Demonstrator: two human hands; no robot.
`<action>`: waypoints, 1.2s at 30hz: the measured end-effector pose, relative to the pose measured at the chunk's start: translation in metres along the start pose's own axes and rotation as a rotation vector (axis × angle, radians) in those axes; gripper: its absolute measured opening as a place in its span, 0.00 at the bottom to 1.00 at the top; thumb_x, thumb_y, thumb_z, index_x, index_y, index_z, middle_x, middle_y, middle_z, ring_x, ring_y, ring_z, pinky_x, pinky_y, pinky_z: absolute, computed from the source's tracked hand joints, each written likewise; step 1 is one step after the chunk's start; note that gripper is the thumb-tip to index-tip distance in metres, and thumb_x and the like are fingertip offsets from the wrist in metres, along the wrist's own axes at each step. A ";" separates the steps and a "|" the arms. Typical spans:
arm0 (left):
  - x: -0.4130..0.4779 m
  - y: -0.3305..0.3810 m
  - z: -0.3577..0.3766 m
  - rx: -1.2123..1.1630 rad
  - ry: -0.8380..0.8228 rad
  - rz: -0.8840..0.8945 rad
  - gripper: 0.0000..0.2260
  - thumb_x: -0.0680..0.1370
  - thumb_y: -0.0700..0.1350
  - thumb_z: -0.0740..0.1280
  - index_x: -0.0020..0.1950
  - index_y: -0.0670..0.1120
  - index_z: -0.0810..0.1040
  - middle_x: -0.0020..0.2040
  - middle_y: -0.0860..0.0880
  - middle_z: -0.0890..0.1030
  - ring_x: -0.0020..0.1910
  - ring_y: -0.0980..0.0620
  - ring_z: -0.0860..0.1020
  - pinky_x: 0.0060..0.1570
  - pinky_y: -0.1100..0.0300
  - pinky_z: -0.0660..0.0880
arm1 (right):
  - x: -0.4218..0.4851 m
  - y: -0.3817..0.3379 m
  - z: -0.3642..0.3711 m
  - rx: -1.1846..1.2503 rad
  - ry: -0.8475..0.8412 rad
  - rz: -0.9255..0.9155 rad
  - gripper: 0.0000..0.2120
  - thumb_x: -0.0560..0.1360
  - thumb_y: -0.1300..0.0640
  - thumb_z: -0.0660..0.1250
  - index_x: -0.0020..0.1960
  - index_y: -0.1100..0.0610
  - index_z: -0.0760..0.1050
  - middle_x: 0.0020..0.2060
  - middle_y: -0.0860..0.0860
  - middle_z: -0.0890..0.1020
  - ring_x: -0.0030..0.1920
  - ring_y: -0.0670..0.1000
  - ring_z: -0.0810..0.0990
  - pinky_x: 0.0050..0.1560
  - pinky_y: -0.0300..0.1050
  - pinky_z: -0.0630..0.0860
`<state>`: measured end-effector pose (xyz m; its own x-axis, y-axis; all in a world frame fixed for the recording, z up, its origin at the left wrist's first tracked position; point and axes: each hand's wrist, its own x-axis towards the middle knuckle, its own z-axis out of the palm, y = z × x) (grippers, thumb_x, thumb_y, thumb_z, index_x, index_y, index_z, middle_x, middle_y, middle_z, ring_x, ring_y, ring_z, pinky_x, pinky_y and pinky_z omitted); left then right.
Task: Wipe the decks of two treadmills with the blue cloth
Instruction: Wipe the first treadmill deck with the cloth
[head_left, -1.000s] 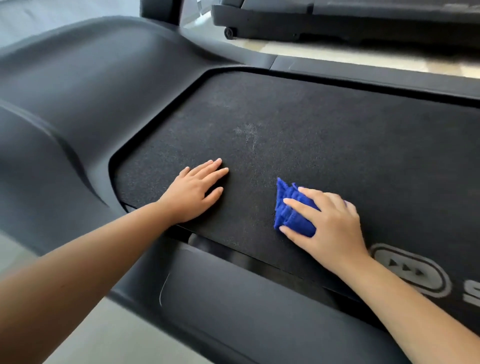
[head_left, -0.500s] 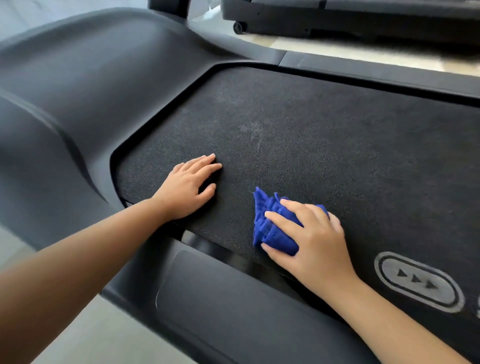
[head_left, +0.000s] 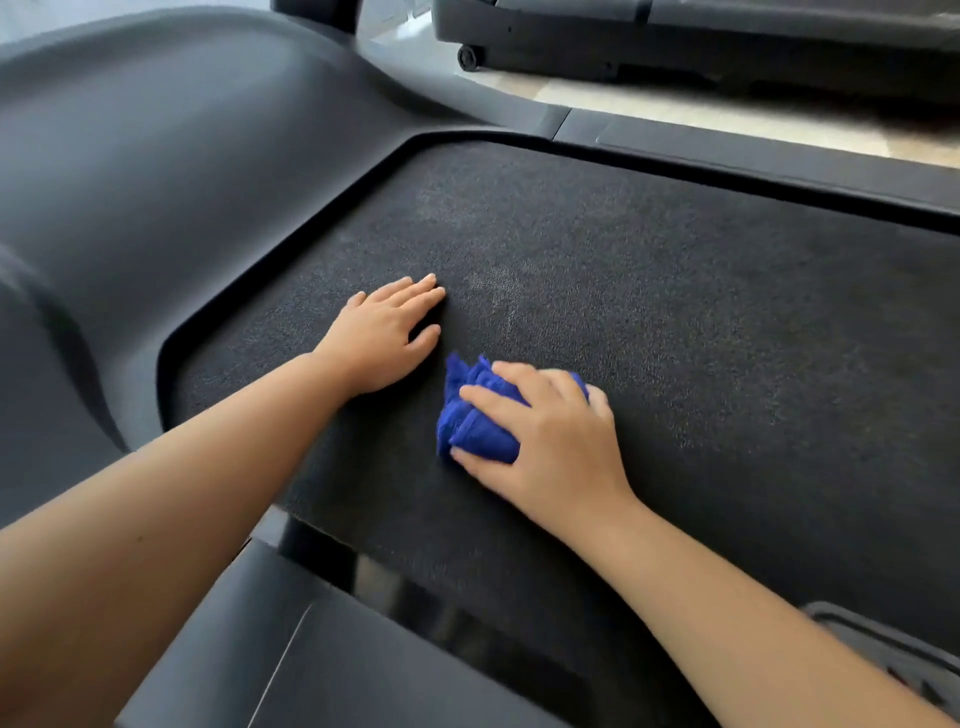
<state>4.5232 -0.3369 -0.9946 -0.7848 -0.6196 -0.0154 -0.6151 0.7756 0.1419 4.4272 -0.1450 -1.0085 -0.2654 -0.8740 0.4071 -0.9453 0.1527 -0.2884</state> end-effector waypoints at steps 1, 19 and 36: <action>0.010 -0.001 -0.002 0.004 -0.020 -0.007 0.22 0.81 0.52 0.54 0.75 0.53 0.55 0.76 0.57 0.52 0.75 0.54 0.50 0.71 0.47 0.49 | 0.014 0.008 0.003 -0.006 -0.007 0.025 0.25 0.64 0.34 0.56 0.51 0.44 0.82 0.52 0.48 0.81 0.47 0.55 0.80 0.48 0.58 0.74; 0.077 -0.002 0.004 -0.068 -0.020 0.015 0.32 0.71 0.62 0.39 0.75 0.58 0.50 0.74 0.62 0.43 0.72 0.62 0.39 0.70 0.50 0.42 | 0.216 0.142 0.043 -0.132 -0.120 0.346 0.24 0.75 0.37 0.60 0.69 0.43 0.67 0.69 0.47 0.66 0.66 0.54 0.64 0.63 0.57 0.59; 0.072 0.000 0.003 -0.125 -0.027 0.016 0.29 0.73 0.61 0.43 0.75 0.58 0.50 0.75 0.61 0.45 0.73 0.61 0.39 0.70 0.50 0.41 | 0.148 0.123 0.029 -0.060 0.052 0.149 0.23 0.65 0.37 0.60 0.53 0.47 0.81 0.54 0.51 0.80 0.51 0.56 0.77 0.53 0.59 0.72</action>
<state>4.4662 -0.3814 -0.9991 -0.7970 -0.6027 -0.0382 -0.5897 0.7630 0.2647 4.2775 -0.2686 -1.0085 -0.4117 -0.8145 0.4088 -0.9038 0.3075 -0.2976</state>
